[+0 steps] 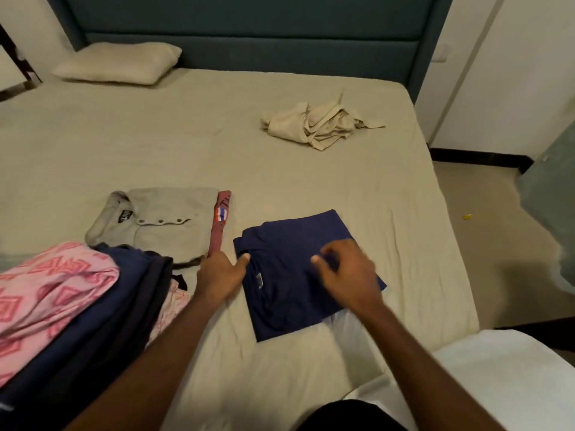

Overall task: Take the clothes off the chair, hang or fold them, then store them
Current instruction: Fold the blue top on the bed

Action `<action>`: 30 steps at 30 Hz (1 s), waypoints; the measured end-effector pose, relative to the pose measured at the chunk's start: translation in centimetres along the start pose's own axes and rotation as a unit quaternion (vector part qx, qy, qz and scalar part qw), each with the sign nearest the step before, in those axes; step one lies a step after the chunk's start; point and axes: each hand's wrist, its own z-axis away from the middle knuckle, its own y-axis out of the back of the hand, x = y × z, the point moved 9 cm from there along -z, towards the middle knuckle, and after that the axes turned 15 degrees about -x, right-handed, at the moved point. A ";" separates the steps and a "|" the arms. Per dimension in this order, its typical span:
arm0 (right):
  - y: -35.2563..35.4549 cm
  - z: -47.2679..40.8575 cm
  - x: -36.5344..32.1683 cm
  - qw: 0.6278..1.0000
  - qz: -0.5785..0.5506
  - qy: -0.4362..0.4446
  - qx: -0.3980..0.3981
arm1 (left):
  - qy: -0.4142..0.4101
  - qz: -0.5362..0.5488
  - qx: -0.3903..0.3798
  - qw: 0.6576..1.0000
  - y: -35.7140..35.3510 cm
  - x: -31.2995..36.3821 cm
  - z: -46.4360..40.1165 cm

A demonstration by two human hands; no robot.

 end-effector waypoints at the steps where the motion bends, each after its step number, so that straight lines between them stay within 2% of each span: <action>1: 1.5 -1.3 2.2 0.998 0.009 -0.057 0.026 | 0.025 0.005 -0.018 1.000 -1.0 -0.5 0.4; 3: 2.5 -3.9 6.7 0.986 0.036 -0.165 -0.013 | 0.046 0.006 -0.027 0.999 -2.0 -0.3 1.3; 5: 1.8 -5.8 9.8 0.970 0.057 -0.220 -0.089 | 0.054 0.002 -0.046 0.997 -3.0 0.7 1.9; 7: 1.2 -7.0 10.8 0.966 0.040 -0.227 -0.120 | 0.074 0.000 -0.053 0.996 -3.6 1.6 2.8; 10: 0.6 -7.8 10.1 0.966 -0.038 -0.217 -0.136 | 0.094 0.037 -0.011 0.995 -3.6 2.6 4.0; 16: -0.9 -8.4 9.5 0.950 -0.126 -0.238 -0.161 | 0.039 0.164 0.059 0.984 -4.0 2.9 4.5; 20: -2.4 -8.3 9.8 0.942 -0.210 -0.209 -0.155 | -0.043 0.231 0.074 0.969 -3.1 2.7 3.5; 24: -1.7 -8.4 8.6 0.941 -0.299 -0.133 -0.092 | -0.127 0.205 0.063 0.968 0.3 3.9 1.1; 27: -0.3 -9.7 6.1 0.949 -0.298 -0.089 -0.050 | -0.166 0.166 0.072 0.969 5.0 5.2 -1.2; 30: 0.8 -12.0 1.3 0.949 -0.311 -0.045 -0.016 | -0.199 0.192 0.069 0.959 11.2 6.3 -3.1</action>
